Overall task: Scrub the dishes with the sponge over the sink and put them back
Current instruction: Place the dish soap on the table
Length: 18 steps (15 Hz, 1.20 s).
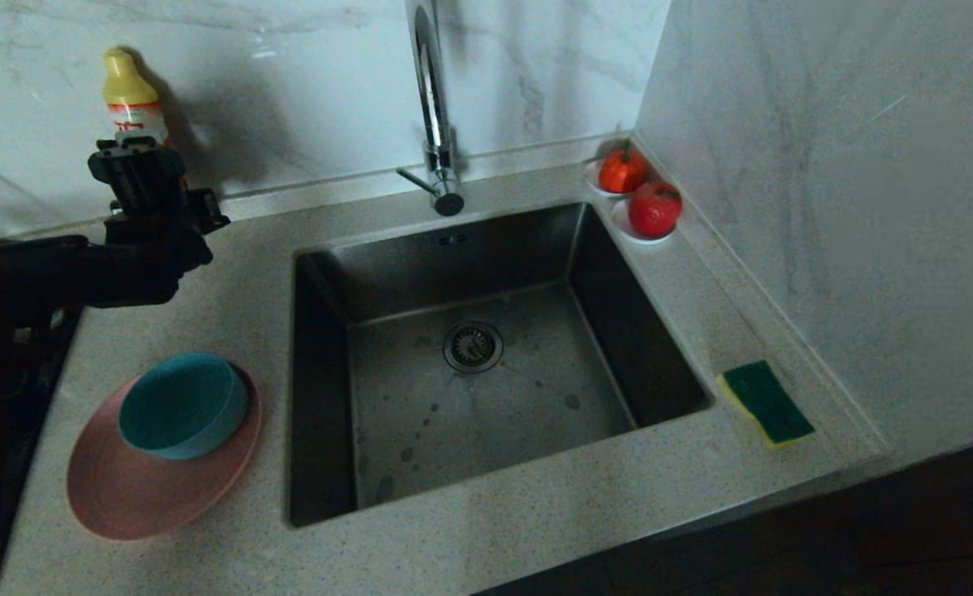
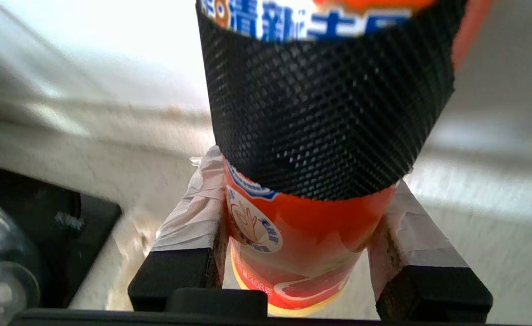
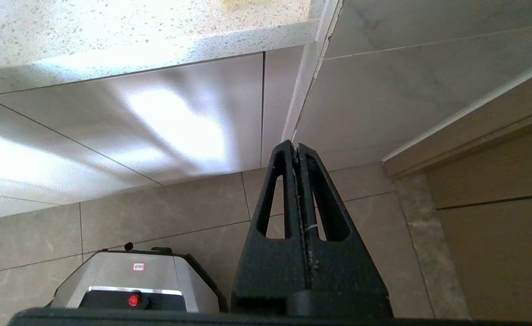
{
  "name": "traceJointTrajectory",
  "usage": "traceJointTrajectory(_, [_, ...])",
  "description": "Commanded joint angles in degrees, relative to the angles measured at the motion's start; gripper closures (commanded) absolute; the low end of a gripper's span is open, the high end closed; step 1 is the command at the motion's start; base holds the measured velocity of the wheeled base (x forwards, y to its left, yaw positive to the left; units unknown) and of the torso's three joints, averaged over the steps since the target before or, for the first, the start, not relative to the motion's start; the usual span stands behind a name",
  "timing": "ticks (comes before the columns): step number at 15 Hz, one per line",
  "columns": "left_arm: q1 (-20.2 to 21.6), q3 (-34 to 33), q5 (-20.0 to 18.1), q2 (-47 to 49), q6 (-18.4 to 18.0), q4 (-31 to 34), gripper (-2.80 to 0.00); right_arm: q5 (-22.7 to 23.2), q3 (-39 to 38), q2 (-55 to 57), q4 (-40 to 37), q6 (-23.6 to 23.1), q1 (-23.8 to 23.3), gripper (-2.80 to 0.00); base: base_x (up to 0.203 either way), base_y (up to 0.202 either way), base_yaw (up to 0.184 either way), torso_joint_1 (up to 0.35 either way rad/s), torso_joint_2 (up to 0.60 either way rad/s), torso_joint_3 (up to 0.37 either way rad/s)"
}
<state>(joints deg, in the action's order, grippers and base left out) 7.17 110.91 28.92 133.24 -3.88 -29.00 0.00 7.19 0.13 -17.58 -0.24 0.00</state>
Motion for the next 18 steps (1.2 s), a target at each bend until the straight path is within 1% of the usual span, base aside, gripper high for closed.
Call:
traceJointTrajectory(1, [-0.04, 0.36, -0.09, 0.79, 0.01, 1.56, 0.00, 0.00, 0.02, 0.04, -0.09, -0.02, 0.00, 0.00, 0.000, 0.000, 0.000, 0.000, 0.00, 0.000])
traceJointTrajectory(5, [-0.14, 0.54, -0.09, 1.23, 0.89, 1.22, 0.00, 0.00, 0.02, 0.04, -0.09, -0.02, 0.00, 0.00, 0.000, 0.000, 0.000, 0.000, 0.00, 0.000])
traceJointTrajectory(8, [-0.08, 0.62, 0.41, 0.80, 5.90, 0.89, 0.00, 0.00, 0.02, 0.04, -0.09, -0.02, 0.00, 0.00, 0.000, 0.000, 0.000, 0.000, 0.00, 0.000])
traceJointTrajectory(10, [-0.12, 0.62, 1.26, 0.49, 7.97, 0.78, 0.00, 0.00, 0.02, 0.04, -0.09, -0.02, 0.00, 0.00, 0.000, 0.000, 0.000, 0.000, 0.00, 0.000])
traceJointTrajectory(11, [-0.06, 0.62, 1.98, 0.50, 10.11, 0.72, 0.00, 0.00, 0.02, 0.04, -0.09, -0.02, 0.00, 0.00, 0.000, 0.000, 0.000, 0.000, 0.00, 0.000])
traceJointTrajectory(13, [-0.06, 0.55, 3.93, 1.09, 11.73, 0.47, 0.00, 0.00, -0.04, 0.04, -0.09, -0.02, 0.00, 0.00, 0.000, 0.000, 0.000, 0.000, 0.00, 0.000])
traceJointTrajectory(15, [-0.13, 0.54, 5.14, 2.13, 11.87, -1.36, 0.00, 0.00, 0.02, 0.04, -0.09, -0.02, 0.00, 0.00, 0.000, 0.000, 0.000, 0.000, 0.00, 0.000])
traceJointTrajectory(18, [-0.22, 0.45, 5.35, 3.91, 11.31, -4.22, 0.00, 0.00, -0.02, 0.04, -0.09, -0.02, 0.00, 0.00, 0.000, 0.000, 0.000, 0.000, 0.00, 0.000])
